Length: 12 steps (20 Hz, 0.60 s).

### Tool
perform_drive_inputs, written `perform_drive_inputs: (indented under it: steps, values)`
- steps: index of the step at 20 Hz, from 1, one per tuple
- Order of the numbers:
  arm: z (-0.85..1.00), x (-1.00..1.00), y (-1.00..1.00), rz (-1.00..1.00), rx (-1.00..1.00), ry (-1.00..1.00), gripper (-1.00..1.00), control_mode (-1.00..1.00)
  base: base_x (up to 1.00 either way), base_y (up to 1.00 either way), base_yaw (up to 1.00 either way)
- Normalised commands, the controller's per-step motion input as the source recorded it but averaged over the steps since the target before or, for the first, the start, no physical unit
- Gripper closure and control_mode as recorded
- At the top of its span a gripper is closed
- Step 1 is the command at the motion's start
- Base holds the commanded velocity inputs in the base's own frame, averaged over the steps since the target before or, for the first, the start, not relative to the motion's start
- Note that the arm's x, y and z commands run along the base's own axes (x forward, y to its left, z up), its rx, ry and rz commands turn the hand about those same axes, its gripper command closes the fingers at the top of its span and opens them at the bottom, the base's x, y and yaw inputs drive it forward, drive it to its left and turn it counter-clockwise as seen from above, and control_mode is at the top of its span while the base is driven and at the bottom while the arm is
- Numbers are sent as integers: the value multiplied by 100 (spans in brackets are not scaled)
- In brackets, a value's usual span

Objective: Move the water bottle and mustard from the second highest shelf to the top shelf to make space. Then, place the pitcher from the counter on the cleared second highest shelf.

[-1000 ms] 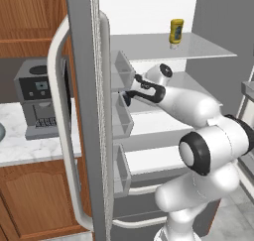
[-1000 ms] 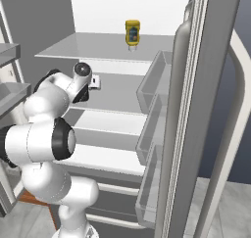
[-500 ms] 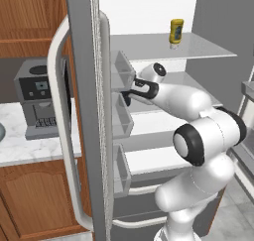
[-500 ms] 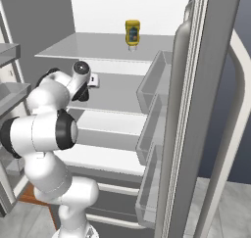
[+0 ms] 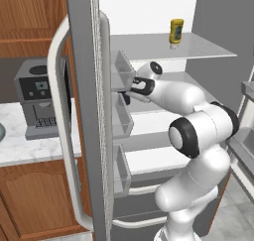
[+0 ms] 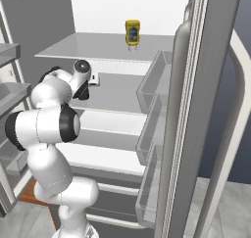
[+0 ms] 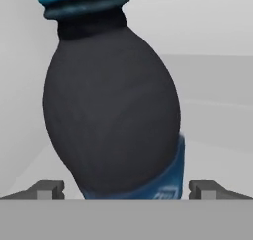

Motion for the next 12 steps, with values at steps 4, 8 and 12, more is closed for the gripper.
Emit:
perform_drive_inputs:
  steps: [4,8,12]
  values:
    - [-7,18,0,0,0,-2,100,-100,0,0,0]
    - [-4,14,0,0,0,-2,100,-100,0,0,0]
    - [0,4,0,0,0,-2,100,-100,0,0,0]
